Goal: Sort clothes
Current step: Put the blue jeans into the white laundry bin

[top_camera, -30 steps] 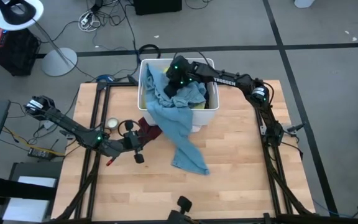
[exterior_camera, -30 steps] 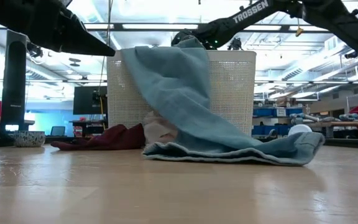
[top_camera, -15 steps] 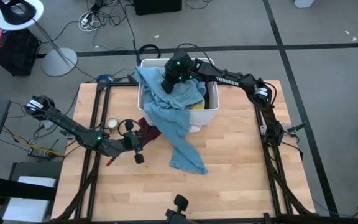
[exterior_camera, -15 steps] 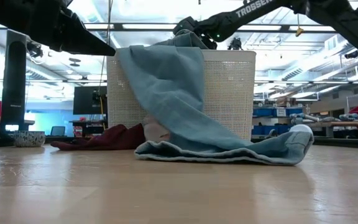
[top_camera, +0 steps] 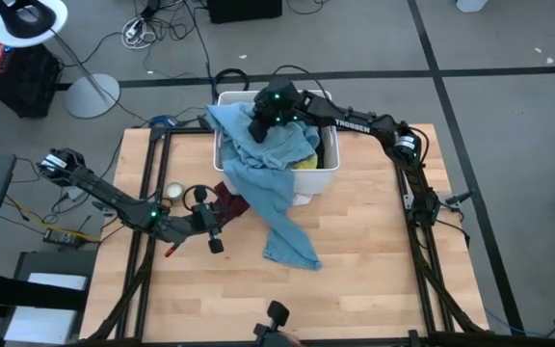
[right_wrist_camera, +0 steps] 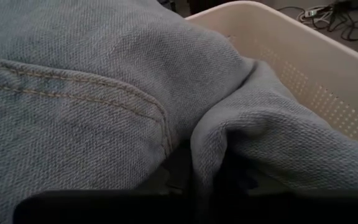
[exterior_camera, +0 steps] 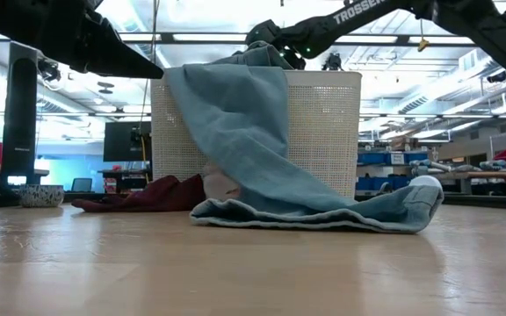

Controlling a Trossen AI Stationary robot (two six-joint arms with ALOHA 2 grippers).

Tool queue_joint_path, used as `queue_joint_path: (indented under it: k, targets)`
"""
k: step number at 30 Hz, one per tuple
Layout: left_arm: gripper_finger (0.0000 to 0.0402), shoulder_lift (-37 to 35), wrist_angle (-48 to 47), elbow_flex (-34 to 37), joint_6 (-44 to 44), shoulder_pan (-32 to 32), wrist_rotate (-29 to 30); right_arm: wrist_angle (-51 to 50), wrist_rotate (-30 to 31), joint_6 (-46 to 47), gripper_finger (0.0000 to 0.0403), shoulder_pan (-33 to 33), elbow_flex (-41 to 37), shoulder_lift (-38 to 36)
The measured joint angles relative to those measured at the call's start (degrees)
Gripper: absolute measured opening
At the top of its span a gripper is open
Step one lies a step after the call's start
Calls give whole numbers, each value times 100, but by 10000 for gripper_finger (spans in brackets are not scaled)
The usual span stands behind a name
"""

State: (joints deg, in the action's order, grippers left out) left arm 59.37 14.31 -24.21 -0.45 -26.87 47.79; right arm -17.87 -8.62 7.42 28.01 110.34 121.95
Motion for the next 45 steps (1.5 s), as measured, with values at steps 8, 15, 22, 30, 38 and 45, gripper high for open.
queue_joint_path:
  k: [8, 15, 22, 30, 38, 45]
  targets:
    - [99, 0, 0, 0, 0, 0, -3, -317, -16, 46, 47, -16, 15, -18]
    - [99, 0, -1, 0, -1, 0, -2, -829, -9, 22, 48, -8, 22, -28]
    - [99, -1, -5, 0, -2, 0, -2, -1211, -138, 58, 82, 38, 20, -227]
    - [99, -2, -7, 0, -2, 0, 0, -1932, -175, -246, 151, 78, 13, -1019]
    - [99, -2, 2, 0, -2, 0, 0, -3142, -166, -465, 162, -271, 13, -1903]
    - [99, -2, 2, 0, -24, 0, 0, -4493, 233, -416, 155, -966, 15, -2542]
